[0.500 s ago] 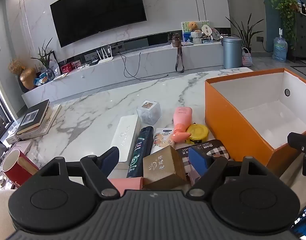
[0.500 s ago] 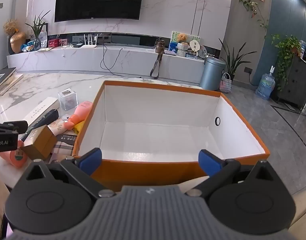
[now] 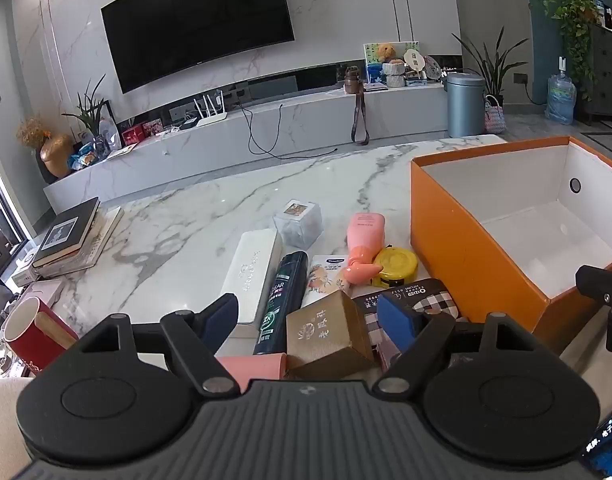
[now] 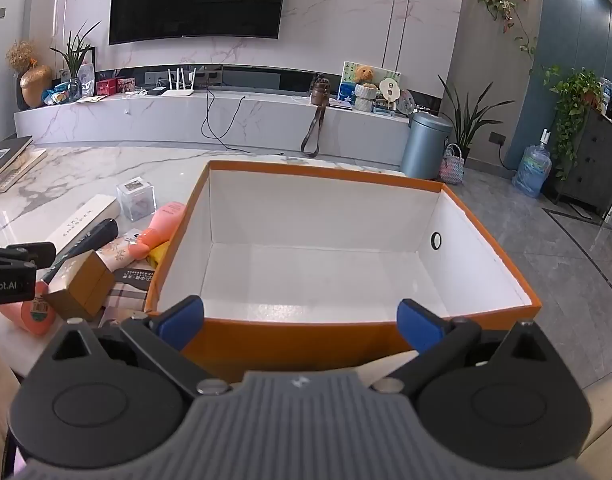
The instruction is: Organize rigid objects
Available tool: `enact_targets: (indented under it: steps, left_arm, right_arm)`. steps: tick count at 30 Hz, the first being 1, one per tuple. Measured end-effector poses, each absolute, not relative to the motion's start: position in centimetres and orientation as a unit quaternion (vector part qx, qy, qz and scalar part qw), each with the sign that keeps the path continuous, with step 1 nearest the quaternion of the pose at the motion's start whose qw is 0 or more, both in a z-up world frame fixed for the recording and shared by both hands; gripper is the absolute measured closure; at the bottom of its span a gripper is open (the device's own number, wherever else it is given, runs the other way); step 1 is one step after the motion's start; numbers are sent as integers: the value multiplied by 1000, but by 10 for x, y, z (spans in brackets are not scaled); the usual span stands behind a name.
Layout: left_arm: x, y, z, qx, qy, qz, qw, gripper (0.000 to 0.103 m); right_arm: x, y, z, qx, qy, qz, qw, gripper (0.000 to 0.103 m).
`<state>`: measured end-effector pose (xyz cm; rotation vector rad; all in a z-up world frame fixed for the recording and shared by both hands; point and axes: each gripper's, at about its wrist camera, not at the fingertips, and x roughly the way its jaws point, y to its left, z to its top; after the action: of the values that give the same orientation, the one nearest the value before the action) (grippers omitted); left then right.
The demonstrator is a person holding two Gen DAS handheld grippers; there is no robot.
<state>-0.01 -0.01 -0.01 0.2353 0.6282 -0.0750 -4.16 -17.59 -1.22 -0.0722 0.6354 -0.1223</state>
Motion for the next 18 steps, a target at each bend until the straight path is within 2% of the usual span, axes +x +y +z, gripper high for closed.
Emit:
enact_targets:
  steps: [18]
  left_arm:
    - [0,0,0,114,309,-37,944,10]
  right_arm:
    - [-41,-175,-12,-36,312,-57,948,2]
